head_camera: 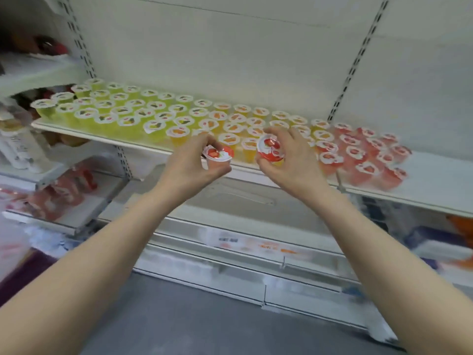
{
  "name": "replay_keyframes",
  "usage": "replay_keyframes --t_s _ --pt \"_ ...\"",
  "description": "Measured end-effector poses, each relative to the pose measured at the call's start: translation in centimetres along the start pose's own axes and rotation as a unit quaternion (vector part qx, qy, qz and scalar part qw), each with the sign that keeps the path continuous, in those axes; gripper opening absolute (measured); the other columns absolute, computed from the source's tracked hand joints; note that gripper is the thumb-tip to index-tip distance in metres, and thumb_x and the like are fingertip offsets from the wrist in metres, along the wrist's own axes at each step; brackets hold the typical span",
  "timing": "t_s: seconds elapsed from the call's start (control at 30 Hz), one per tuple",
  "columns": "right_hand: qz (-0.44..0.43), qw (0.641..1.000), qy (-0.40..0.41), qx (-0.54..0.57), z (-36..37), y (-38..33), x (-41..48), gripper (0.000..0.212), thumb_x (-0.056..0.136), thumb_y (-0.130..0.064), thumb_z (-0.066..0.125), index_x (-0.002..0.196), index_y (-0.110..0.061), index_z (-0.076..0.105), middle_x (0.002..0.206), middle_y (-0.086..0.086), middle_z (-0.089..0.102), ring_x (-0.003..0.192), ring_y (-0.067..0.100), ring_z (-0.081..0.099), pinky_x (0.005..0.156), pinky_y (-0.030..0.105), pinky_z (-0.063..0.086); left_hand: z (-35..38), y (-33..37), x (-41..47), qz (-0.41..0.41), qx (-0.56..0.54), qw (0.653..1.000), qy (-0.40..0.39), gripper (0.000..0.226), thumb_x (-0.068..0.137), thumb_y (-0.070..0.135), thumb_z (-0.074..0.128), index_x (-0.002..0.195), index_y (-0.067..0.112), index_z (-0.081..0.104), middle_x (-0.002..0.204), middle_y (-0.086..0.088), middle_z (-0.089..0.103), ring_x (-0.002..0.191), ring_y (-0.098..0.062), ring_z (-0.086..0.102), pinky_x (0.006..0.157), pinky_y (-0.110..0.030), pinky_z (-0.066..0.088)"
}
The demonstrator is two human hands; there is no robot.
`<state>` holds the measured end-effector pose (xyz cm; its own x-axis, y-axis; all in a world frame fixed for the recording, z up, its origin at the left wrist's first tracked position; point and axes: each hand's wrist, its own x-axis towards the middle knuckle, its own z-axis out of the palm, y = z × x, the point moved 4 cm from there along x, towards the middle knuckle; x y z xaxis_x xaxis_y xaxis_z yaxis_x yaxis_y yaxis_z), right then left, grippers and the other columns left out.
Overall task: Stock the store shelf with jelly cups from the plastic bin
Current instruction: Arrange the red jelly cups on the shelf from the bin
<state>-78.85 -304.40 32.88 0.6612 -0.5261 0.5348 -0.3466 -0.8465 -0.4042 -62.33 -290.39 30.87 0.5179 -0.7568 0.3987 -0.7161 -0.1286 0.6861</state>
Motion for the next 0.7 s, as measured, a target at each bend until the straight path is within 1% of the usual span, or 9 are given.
replay_keyframes --t_s 0.07,0.1,0.2,0.27,0.33,0.4,0.53,0.6,0.7 --pt "0.013 1.000 0.014 -0.015 -2.7 2.9 -0.9 0.051 0.081 -0.035 0.069 0.128 -0.022 0.053 0.121 -0.002 0.056 0.110 0.014 0.052 0.092 0.026 0.041 2.7 3.0 1.0 0.024 -0.010 1.000 -0.011 0.034 0.070 0.037 0.080 0.096 0.030 0.061 0.096 0.016 0.063 0.086 -0.003 0.057 0.078 -0.031 0.048" --pt "0.017 0.999 0.022 -0.019 -4.1 4.4 -1.3 0.049 0.080 -0.034 0.069 0.124 -0.021 0.053 0.120 -0.003 0.057 0.110 0.014 0.052 0.092 0.027 0.041 4.1 4.5 1.5 0.032 -0.015 0.999 -0.015 0.033 0.070 0.036 0.080 0.096 0.029 0.061 0.096 0.016 0.063 0.086 -0.003 0.057 0.077 -0.029 0.047" --pt "0.029 0.998 0.040 -0.032 -8.4 8.8 -2.4 0.040 0.080 -0.033 0.072 0.112 -0.018 0.053 0.108 -0.007 0.056 0.101 0.013 0.051 0.081 0.022 0.035 8.4 8.8 2.9 0.051 -0.031 0.998 -0.019 0.031 0.071 0.036 0.080 0.095 0.031 0.061 0.095 0.017 0.063 0.083 0.002 0.056 0.073 -0.026 0.044" --pt "0.049 0.997 0.045 -0.039 -11.4 11.9 -3.1 0.038 0.080 -0.035 0.072 0.106 -0.019 0.051 0.102 -0.008 0.055 0.094 0.012 0.050 0.076 0.023 0.033 11.3 11.3 3.9 0.062 -0.044 0.997 -0.021 0.032 0.071 0.039 0.080 0.094 0.032 0.060 0.095 0.018 0.062 0.084 0.002 0.056 0.074 -0.027 0.045" --pt "0.068 0.995 0.057 -0.043 -14.3 15.1 -3.6 0.036 0.080 -0.035 0.072 0.102 -0.019 0.049 0.099 -0.008 0.055 0.090 0.013 0.050 0.074 0.025 0.033 14.2 13.6 4.7 0.071 -0.044 0.996 -0.020 0.032 0.072 0.042 0.078 0.095 0.033 0.059 0.097 0.017 0.062 0.087 -0.003 0.056 0.076 -0.031 0.047" --pt "0.093 0.992 0.072 -0.051 -17.1 18.4 -4.1 0.034 0.080 -0.036 0.072 0.099 -0.021 0.048 0.097 -0.008 0.055 0.087 0.013 0.049 0.072 0.026 0.033 16.8 15.8 5.4 0.077 -0.044 0.996 -0.023 0.033 0.072 0.041 0.078 0.097 0.032 0.059 0.099 0.016 0.062 0.089 -0.006 0.056 0.079 -0.034 0.048" --pt "0.129 0.984 0.094 -0.074 -21.5 25.2 -4.9 0.033 0.080 -0.033 0.073 0.099 -0.016 0.052 0.097 -0.003 0.058 0.087 0.017 0.051 0.071 0.027 0.033 21.1 19.0 6.7 0.084 -0.046 0.995 -0.024 0.032 0.072 0.037 0.077 0.097 0.033 0.058 0.099 0.017 0.062 0.092 -0.008 0.057 0.083 -0.037 0.049" --pt "0.153 0.982 0.074 -0.083 -22.4 28.4 -5.2 0.032 0.079 -0.032 0.073 0.100 -0.017 0.053 0.100 -0.004 0.060 0.092 0.018 0.054 0.074 0.026 0.033 22.8 20.0 7.2 0.080 -0.050 0.995 -0.022 0.033 0.073 0.038 0.077 0.099 0.032 0.057 0.100 0.017 0.061 0.092 -0.008 0.057 0.083 -0.036 0.049" --pt "0.187 0.977 -0.004 -0.103 -21.6 32.1 -5.5 0.032 0.078 -0.034 0.072 0.102 -0.022 0.054 0.107 0.000 0.063 0.097 0.023 0.058 0.074 0.027 0.033 24.5 21.1 7.6 0.071 -0.052 0.996 -0.015 0.033 0.075 0.039 0.077 0.100 0.028 0.058 0.100 0.012 0.063 0.090 -0.009 0.057 0.081 -0.034 0.048"
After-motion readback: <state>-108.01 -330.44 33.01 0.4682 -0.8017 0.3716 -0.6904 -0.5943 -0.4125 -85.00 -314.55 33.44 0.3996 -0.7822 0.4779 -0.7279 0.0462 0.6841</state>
